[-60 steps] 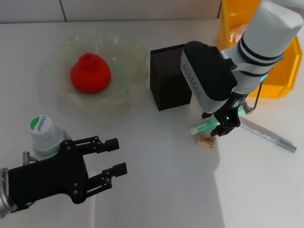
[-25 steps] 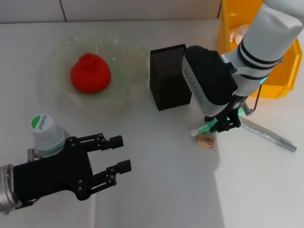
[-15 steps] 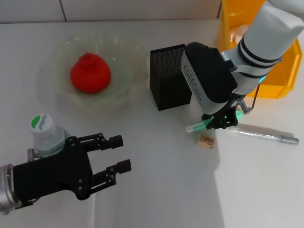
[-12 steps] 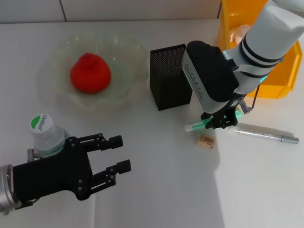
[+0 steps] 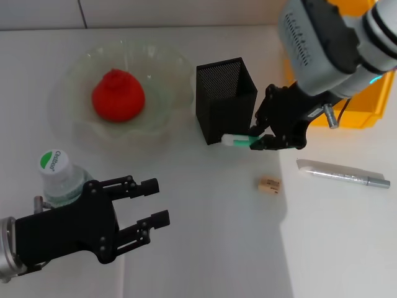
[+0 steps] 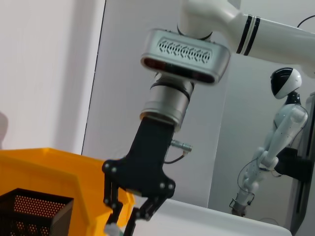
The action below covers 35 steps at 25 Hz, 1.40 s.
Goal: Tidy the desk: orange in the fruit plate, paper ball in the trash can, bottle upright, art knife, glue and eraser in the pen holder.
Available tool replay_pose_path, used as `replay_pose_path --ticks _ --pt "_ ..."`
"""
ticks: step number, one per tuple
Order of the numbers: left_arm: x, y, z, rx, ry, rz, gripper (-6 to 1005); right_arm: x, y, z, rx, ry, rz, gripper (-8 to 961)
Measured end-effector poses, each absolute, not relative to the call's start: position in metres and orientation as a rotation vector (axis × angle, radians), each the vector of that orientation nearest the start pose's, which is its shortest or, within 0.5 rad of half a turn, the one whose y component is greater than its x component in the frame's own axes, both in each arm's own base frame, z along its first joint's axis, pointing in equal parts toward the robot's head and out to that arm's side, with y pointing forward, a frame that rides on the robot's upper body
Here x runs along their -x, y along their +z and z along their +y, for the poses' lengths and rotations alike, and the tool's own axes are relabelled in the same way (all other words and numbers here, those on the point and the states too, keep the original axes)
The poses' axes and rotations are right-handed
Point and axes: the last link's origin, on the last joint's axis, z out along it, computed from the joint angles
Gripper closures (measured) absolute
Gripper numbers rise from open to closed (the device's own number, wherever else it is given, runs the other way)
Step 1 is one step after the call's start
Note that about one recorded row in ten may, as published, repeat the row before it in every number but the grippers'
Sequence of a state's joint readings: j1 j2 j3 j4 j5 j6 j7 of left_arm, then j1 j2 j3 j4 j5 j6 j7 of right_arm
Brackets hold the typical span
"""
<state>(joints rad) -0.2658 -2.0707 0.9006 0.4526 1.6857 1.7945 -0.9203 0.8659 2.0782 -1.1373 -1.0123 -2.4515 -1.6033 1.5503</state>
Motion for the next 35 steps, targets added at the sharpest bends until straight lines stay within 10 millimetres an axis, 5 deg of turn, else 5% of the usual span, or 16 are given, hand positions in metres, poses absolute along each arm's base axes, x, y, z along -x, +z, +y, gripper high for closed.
replay_pose_path --ticks 3,7,9,10,17,22,32,35 --pt "0.291 -0.024 0.219 2.695 -1.103 -0.398 479 -0.142 0.003 0.383 3.066 -0.171 -0.219 788" --pt "0.291 -0.025 0.217 2.692 -1.110 -0.412 479 -0.148 0.037 0.380 2.947 0.401 -0.042 788" --pt "0.292 -0.025 0.217 2.693 -1.112 -0.415 479 -0.150 0.040 0.381 2.903 0.505 -0.004 786" --pt "0.292 -0.025 0.216 2.693 -1.114 -0.417 479 -0.155 0.039 0.384 2.829 0.649 0.065 786" --pt "0.292 -0.026 0.214 2.702 -1.113 -0.424 479 -0.168 0.008 0.394 2.595 0.929 0.210 780" --pt "0.292 -0.026 0.214 2.702 -1.112 -0.426 479 -0.176 -0.015 0.395 2.520 0.992 0.258 777" --pt "0.293 -0.025 0.214 2.702 -1.112 -0.429 478 -0.181 -0.017 0.392 2.493 1.029 0.293 769" --pt "0.293 -0.025 0.214 2.702 -1.112 -0.429 478 -0.180 -0.013 0.391 2.496 1.044 0.294 635"
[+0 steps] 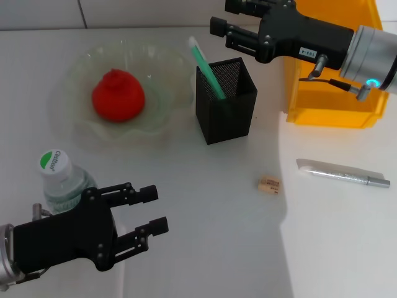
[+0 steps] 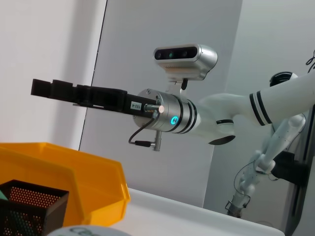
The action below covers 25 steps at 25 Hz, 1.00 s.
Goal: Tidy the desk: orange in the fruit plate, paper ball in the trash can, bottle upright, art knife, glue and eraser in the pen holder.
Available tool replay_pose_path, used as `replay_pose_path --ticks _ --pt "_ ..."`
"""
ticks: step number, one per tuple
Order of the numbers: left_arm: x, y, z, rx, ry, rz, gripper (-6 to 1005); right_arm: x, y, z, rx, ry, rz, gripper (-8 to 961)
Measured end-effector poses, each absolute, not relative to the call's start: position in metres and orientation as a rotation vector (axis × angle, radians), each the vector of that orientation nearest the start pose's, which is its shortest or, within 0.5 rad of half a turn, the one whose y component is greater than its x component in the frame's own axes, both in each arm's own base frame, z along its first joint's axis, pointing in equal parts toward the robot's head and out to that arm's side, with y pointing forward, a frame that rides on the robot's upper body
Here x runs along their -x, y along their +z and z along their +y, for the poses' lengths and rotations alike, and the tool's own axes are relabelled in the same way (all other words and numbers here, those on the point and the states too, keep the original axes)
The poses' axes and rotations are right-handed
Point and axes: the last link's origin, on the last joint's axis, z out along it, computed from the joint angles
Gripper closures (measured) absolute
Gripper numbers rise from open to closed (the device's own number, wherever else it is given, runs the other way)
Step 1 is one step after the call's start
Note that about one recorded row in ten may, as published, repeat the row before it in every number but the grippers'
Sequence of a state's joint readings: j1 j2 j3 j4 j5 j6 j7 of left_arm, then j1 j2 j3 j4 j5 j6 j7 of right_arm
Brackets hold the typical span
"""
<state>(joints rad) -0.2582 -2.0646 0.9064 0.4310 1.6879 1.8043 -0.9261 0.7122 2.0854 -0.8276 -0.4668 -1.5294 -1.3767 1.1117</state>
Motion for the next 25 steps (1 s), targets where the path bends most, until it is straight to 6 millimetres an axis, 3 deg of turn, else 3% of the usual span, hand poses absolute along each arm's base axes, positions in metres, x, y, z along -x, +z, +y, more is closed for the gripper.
replay_pose_path --ticks 3,5,6,7,8,12,13,15,17,18,21,25 --pt "0.294 -0.024 0.214 2.695 -1.111 -0.429 478 -0.174 -0.001 0.388 2.597 0.984 0.275 501" --pt "0.294 -0.024 0.214 2.693 -1.112 -0.429 478 -0.168 0.006 0.384 2.720 0.835 0.272 412" --pt "0.294 -0.024 0.214 2.693 -1.112 -0.429 478 -0.160 0.012 0.382 2.803 0.690 0.265 413" --pt "0.294 -0.024 0.214 2.692 -1.113 -0.429 478 -0.147 0.026 0.377 2.895 0.416 0.277 414" --pt "0.294 -0.024 0.214 2.692 -1.113 -0.429 478 -0.147 0.026 0.377 2.895 0.416 0.277 416" --pt "0.294 -0.023 0.214 2.690 -1.114 -0.433 478 -0.121 0.047 0.354 3.004 -0.116 0.302 418" --pt "0.294 -0.023 0.214 2.690 -1.115 -0.432 478 -0.121 0.047 0.354 3.004 -0.116 0.302 419" --pt "0.294 -0.023 0.214 2.690 -1.115 -0.430 478 -0.119 0.044 0.349 3.007 -0.257 0.309 419" --pt "0.294 -0.023 0.214 2.690 -1.115 -0.427 477 -0.128 0.025 0.346 3.000 -0.463 0.342 420" --pt "0.294 -0.023 0.214 2.689 -1.115 -0.426 477 -0.128 0.025 0.346 3.000 -0.463 0.342 420" --pt "0.294 -0.023 0.215 2.687 -1.112 -0.426 477 -0.144 -0.002 0.349 2.990 -0.589 0.409 421" --pt "0.293 -0.023 0.217 2.687 -1.112 -0.421 477 -0.153 -0.016 0.352 2.961 -0.663 0.432 422"
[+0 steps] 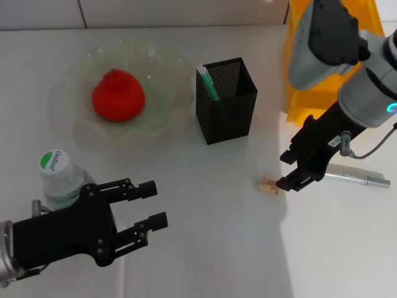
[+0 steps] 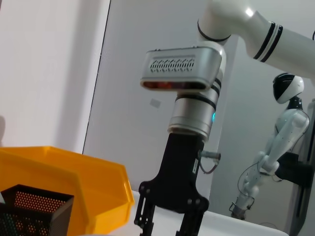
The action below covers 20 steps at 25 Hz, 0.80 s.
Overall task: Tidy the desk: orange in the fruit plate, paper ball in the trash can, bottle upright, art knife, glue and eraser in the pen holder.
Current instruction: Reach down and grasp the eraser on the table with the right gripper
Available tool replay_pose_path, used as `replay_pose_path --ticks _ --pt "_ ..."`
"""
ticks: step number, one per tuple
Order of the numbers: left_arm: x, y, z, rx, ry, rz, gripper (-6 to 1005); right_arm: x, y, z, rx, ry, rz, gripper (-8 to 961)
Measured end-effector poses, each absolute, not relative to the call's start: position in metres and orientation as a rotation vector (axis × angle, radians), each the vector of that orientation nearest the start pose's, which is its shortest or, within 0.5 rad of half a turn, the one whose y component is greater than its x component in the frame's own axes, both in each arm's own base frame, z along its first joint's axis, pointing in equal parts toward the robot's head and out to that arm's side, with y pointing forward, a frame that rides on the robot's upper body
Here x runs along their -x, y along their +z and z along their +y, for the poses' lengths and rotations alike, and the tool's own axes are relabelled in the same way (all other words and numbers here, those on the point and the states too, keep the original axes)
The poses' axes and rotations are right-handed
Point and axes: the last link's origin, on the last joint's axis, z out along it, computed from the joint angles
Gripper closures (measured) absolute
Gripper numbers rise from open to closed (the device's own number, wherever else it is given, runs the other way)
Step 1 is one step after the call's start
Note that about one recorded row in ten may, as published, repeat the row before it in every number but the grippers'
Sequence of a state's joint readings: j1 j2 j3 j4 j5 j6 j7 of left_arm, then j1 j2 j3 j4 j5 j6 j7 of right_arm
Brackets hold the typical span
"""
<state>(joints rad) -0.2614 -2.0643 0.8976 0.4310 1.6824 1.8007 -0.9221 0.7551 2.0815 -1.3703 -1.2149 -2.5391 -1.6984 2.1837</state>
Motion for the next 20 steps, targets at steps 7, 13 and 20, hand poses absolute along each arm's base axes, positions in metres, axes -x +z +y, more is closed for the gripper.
replay_pose_path --ticks 7,13,20 --pt "0.292 -0.024 0.218 2.687 -1.109 -0.418 477 -0.162 -0.046 0.354 2.884 -0.768 0.396 423" --pt "0.292 -0.024 0.219 2.685 -1.107 -0.419 477 -0.163 -0.055 0.355 2.884 -0.783 0.398 425" --pt "0.293 -0.025 0.219 2.682 -1.097 -0.422 477 -0.162 -0.065 0.354 2.866 -0.803 0.371 428"
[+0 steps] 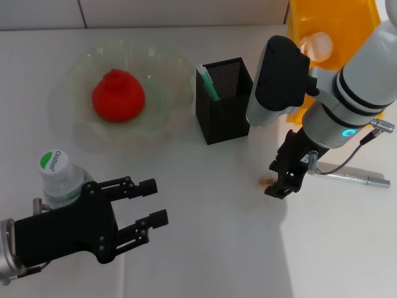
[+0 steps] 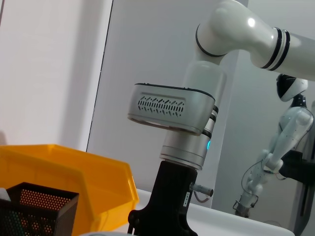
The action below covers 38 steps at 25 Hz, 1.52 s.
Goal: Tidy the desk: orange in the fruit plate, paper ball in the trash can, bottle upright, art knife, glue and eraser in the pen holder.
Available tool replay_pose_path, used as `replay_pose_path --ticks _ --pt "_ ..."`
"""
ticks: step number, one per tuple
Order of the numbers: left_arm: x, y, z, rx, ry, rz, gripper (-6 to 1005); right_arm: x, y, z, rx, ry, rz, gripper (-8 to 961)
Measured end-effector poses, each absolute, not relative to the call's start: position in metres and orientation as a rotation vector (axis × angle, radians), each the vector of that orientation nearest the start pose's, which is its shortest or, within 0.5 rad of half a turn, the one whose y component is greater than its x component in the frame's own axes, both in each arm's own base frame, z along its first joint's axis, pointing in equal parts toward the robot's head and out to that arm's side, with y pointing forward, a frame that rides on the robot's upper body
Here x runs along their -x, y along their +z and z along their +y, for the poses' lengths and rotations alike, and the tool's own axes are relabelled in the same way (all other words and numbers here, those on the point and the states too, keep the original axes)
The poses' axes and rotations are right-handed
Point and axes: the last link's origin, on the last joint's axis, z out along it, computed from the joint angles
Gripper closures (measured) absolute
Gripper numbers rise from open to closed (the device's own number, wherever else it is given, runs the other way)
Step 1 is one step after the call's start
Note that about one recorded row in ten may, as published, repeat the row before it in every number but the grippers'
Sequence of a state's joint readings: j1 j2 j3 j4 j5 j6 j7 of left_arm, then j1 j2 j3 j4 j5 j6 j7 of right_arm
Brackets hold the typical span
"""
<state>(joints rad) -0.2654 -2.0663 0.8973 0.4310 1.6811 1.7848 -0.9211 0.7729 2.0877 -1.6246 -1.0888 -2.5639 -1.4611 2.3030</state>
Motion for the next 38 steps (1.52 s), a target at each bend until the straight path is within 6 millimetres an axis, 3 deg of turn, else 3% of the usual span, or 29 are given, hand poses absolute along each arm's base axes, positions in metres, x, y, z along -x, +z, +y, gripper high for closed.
replay_pose_path --ticks 7,12,17,26,31,32,33,36,37,38 --pt "0.293 -0.025 0.219 2.680 -1.092 -0.411 476 -0.162 -0.074 0.355 2.858 -0.827 0.342 517" --pt "0.293 -0.026 0.219 2.680 -1.092 -0.410 476 -0.162 -0.075 0.354 2.863 -0.824 0.342 592" --pt "0.293 -0.025 0.219 2.679 -1.092 -0.409 476 -0.161 -0.076 0.353 2.867 -0.824 0.334 584" --pt "0.294 -0.025 0.218 2.677 -1.090 -0.416 476 -0.156 -0.073 0.353 2.869 -0.777 0.318 715" --pt "0.295 -0.025 0.217 2.676 -1.090 -0.418 475 -0.143 -0.043 0.358 2.901 -0.494 0.338 688" --pt "0.295 -0.025 0.217 2.676 -1.088 -0.419 475 -0.136 -0.022 0.364 2.910 -0.256 0.363 683" --pt "0.295 -0.025 0.217 2.675 -1.088 -0.419 475 -0.136 -0.022 0.364 2.910 -0.256 0.363 677" --pt "0.295 -0.025 0.217 2.675 -1.087 -0.419 475 -0.131 0.008 0.373 2.876 0.143 0.411 661" --pt "0.296 -0.025 0.217 2.675 -1.087 -0.419 475 -0.132 0.021 0.379 2.835 0.391 0.435 656" --pt "0.295 -0.025 0.217 2.676 -1.087 -0.419 475 -0.132 0.021 0.379 2.835 0.391 0.435 651"
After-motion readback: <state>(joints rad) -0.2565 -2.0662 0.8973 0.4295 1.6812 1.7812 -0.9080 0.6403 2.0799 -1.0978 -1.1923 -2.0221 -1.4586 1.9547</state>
